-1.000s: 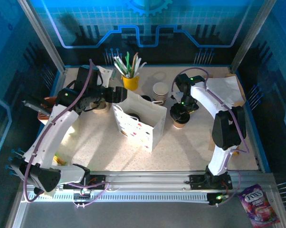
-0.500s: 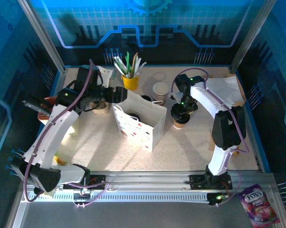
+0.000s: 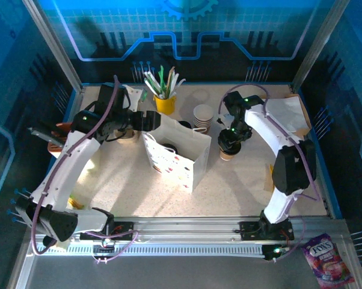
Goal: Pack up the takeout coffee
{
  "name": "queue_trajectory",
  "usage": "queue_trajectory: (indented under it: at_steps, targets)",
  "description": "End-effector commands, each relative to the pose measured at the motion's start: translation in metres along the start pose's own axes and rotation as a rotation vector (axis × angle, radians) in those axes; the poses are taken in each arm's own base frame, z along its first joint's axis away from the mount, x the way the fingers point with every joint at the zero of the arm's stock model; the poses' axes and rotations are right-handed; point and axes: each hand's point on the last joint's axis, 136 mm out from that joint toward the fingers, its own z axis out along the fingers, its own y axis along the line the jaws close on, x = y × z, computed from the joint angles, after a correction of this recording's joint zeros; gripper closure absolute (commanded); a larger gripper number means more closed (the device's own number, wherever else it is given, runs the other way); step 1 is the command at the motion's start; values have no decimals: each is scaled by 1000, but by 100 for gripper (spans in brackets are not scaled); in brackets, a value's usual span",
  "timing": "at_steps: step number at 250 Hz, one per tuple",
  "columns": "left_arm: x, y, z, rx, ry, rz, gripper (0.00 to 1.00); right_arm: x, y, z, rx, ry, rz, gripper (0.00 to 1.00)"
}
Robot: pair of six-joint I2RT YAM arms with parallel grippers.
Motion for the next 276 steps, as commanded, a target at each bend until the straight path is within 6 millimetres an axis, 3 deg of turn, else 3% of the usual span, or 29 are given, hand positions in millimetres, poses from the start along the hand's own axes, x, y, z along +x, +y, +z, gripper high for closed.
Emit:
queue_trajectory:
  at_steps: [1,69,123,176,276]
  targets:
    - [-2,7,-5,-40,17,6,15,10,9,-34,3,-65,5,36]
    - [19,8,4,-54,163,27,15,23,16,-109,21,-256,4,38]
    - [30,8,17,-69,230,51,30,33,26,-163,29,-382,-22,39]
    - [28,7,27,-50,252,47,51,41,41,-202,16,-467,-70,41]
    - [22,5,34,-35,241,45,67,46,73,-256,-17,-592,-186,43]
